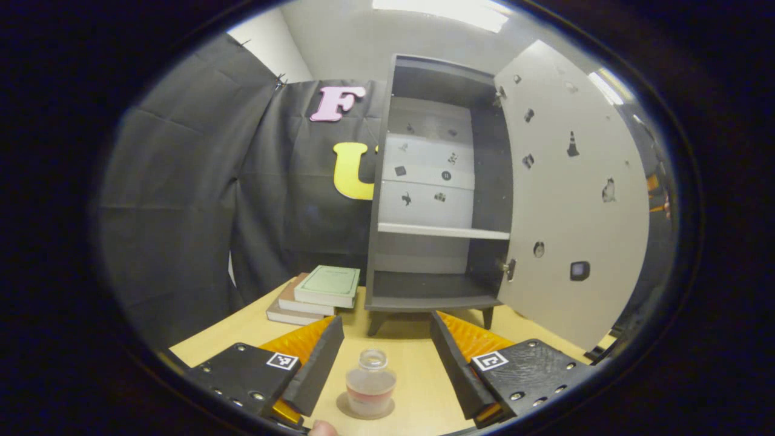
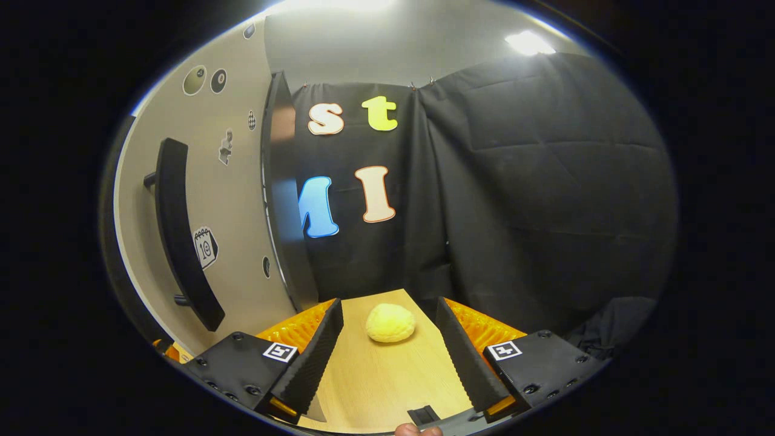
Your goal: Open the cabinet door with the right hand, grasp the bottle in the cabinet with the left hand and place it on the coaster, then close the cabinet door with the right hand.
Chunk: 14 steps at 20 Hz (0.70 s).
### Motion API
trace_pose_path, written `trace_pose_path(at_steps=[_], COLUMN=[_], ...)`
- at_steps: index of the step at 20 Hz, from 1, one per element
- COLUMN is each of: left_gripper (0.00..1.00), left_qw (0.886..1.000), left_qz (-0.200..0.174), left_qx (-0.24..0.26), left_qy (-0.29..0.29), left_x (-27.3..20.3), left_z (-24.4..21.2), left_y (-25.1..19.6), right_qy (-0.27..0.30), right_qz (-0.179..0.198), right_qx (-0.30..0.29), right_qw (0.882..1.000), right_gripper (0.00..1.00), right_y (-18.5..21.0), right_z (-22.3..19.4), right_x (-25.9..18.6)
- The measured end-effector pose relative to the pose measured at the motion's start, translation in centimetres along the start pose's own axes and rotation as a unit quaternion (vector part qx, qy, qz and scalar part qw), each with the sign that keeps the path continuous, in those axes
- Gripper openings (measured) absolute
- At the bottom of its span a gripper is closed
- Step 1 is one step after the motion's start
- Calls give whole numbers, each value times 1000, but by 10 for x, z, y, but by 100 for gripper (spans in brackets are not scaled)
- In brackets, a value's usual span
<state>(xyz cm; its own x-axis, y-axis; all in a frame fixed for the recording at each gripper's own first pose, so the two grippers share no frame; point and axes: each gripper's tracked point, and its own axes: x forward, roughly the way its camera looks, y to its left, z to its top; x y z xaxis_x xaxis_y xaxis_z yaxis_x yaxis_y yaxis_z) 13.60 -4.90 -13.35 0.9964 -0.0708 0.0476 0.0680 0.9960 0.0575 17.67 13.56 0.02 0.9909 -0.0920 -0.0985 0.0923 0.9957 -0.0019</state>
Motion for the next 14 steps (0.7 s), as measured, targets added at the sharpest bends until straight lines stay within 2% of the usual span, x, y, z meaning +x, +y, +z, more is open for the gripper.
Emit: trace_pose_path(at_steps=[4, 5, 6, 7, 8, 9, 10, 14], left_gripper=[88, 86, 86, 88, 86, 86, 86, 86], left_qw=[999, 999, 999, 999, 999, 999, 998, 998], left_qz=[20, 22, 27, 33, 40, 45, 48, 55], left_qx=[4, 3, 1, 0, -2, -8, -15, -15], left_qy=[25, 23, 23, 24, 27, 24, 26, 28], left_x=[-20, -24, -26, -28, -29, -30, -29, -34], left_z=[43, 58, 74, 88, 101, 115, 126, 164], left_y=[2, 2, 3, 6, 7, 7, 6, 4], right_qy=[-24, -29, -34, -37, -39, -42, -42, -37], right_qz=[17, 23, 28, 33, 38, 47, 55, 76], right_qx=[-13, -20, -27, -32, -30, -22, -15, -30], right_qw=[999, 999, 999, 998, 998, 998, 997, 996], right_gripper=[98, 98, 93, 98, 98, 93, 98, 98], right_y=[7, 7, 6, 4, 3, 5, 5, -1], right_z=[15, 18, 22, 25, 28, 29, 29, 25], right_x=[-5, -6, -6, -4, -4, -5, -6, -5])
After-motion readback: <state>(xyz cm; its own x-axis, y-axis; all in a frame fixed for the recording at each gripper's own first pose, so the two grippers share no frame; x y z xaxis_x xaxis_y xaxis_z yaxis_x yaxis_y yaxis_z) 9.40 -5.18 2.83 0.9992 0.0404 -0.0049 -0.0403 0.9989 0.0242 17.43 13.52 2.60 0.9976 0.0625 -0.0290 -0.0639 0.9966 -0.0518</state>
